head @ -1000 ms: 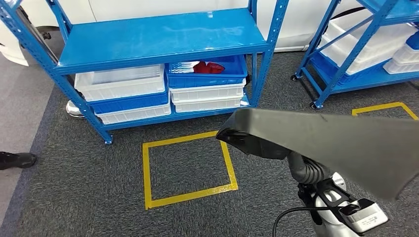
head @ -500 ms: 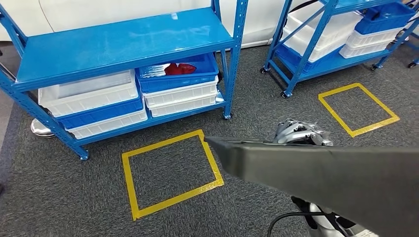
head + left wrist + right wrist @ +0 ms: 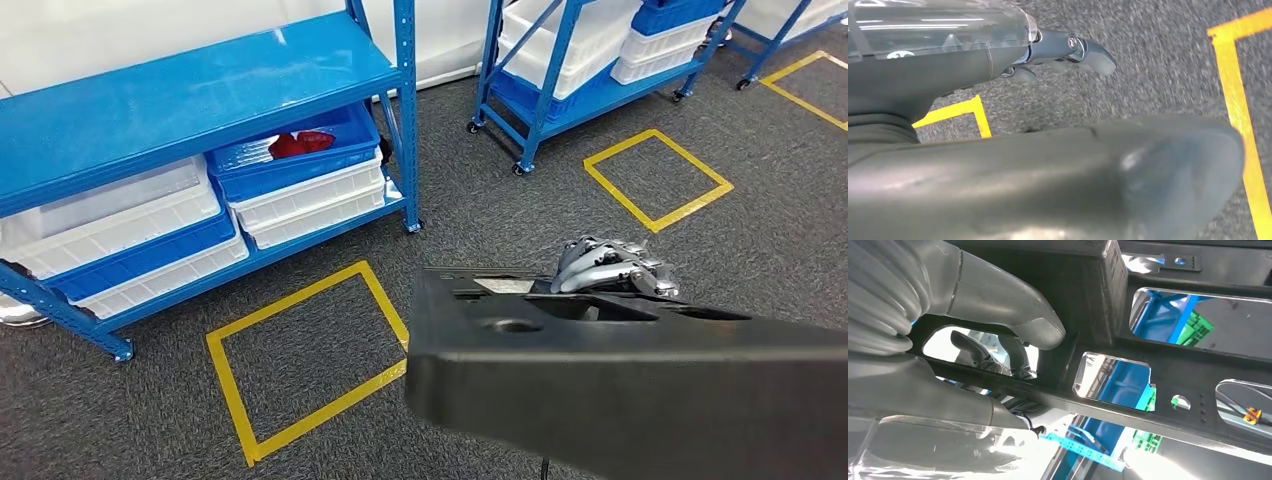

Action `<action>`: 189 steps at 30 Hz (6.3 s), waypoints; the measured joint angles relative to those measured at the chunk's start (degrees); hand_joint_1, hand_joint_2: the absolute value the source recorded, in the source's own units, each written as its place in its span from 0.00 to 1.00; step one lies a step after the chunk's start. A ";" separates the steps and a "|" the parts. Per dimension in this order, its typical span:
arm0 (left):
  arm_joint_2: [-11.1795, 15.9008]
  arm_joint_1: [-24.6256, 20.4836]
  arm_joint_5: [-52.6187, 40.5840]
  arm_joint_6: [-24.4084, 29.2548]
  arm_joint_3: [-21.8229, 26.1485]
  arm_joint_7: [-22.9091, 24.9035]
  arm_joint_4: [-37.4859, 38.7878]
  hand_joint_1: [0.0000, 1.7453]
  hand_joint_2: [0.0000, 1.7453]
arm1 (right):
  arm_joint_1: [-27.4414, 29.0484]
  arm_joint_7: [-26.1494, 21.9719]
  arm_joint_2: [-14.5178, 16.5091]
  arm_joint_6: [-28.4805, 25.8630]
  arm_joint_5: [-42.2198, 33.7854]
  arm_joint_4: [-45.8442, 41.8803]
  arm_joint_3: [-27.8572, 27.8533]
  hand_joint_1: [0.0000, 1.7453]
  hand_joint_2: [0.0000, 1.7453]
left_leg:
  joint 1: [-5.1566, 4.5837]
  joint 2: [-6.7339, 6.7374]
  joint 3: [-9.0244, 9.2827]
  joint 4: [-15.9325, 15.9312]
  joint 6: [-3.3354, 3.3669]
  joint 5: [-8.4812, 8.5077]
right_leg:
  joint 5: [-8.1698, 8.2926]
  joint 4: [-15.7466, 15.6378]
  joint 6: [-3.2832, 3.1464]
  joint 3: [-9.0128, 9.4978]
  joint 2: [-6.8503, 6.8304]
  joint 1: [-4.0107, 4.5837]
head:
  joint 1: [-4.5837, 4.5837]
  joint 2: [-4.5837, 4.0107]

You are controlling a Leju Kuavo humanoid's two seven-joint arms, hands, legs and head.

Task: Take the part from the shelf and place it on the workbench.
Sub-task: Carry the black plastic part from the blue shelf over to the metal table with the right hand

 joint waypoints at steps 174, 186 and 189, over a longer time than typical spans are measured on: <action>9.21 0.32 2.70 -0.98 6.40 6.73 -0.90 0.00 0.00 | -0.35 0.15 0.69 -7.87 9.56 5.01 2.13 1.00 1.00 | 0.81 -3.87 -0.57 -0.41 1.91 0.26 | -6.78 16.10 2.99 -8.98 2.67 -0.81 | -0.01 0.00; 5.79 -0.53 5.08 -1.63 9.10 4.95 -0.85 0.00 0.00 | -0.84 0.16 0.57 -8.28 10.70 5.25 2.79 1.00 1.00 | 0.53 -3.66 -2.03 5.55 -0.65 -4.57 | 0.09 -0.42 0.08 -0.42 1.33 -0.27 | -0.02 0.00; 5.61 -0.18 4.89 -1.67 9.39 4.86 -0.85 0.00 0.00 | -0.90 0.16 0.55 -8.33 10.56 5.25 2.82 1.00 1.00 | 0.59 -4.99 -6.83 15.33 -0.89 -8.27 | 0.13 -0.32 -0.17 -0.47 3.60 -0.16 | -0.02 0.00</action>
